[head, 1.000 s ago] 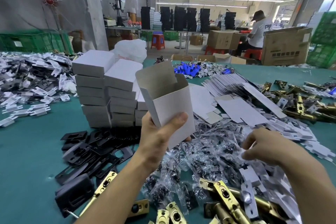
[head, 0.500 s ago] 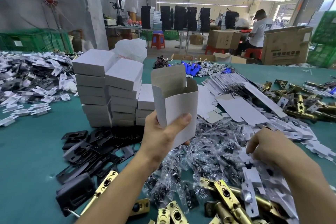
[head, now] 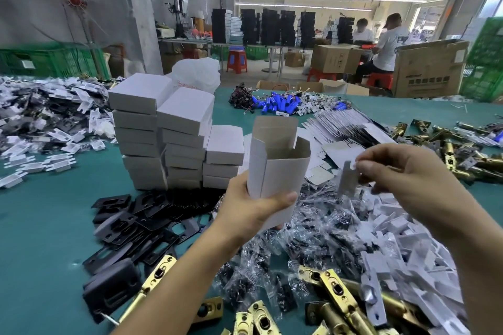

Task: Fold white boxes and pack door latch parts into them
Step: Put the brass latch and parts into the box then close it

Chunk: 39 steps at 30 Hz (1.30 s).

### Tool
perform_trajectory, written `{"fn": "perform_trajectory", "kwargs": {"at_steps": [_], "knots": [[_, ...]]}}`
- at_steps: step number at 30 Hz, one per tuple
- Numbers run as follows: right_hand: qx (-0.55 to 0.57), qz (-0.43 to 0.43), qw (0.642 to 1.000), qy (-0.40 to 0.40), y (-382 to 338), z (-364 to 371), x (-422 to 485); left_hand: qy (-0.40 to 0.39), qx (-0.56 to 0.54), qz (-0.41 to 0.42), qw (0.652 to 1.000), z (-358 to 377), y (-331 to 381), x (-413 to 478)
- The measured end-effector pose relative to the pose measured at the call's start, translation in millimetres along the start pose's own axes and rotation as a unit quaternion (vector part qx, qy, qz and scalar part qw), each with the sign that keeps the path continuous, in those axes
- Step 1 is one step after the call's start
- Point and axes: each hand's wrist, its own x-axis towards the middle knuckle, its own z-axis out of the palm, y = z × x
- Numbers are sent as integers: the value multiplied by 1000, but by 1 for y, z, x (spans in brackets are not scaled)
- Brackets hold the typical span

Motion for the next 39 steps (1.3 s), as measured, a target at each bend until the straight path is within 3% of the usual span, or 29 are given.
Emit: {"fn": "perform_trajectory", "kwargs": {"at_steps": [3,6,11,15,20,23,28,36,39], "knots": [[117,-12,992,38,-11,6,-4,-28,25,-20,999,0,-3,-1],[162,-44,983,78,-17,12,-7,-49,26,-5,998,0,-4,-1],[75,-195,966,150,-35,32,-18,-55,29,57,996,3,-4,-2],[-15,-324,921,215,-46,47,-28,-53,-22,116,992,7,-1,-4],[-82,-392,883,242,-52,49,-35,-40,-28,161,986,11,2,-4],[-154,-388,879,229,-48,52,-33,-39,11,166,985,14,-1,-4],[-238,-298,909,170,-35,54,-25,-27,79,140,987,15,-4,-4],[-274,-141,951,-15,-22,45,-15,-4,147,75,986,12,-9,1],[-219,-140,965,28,-24,40,-14,20,147,15,989,8,-10,1]]}}
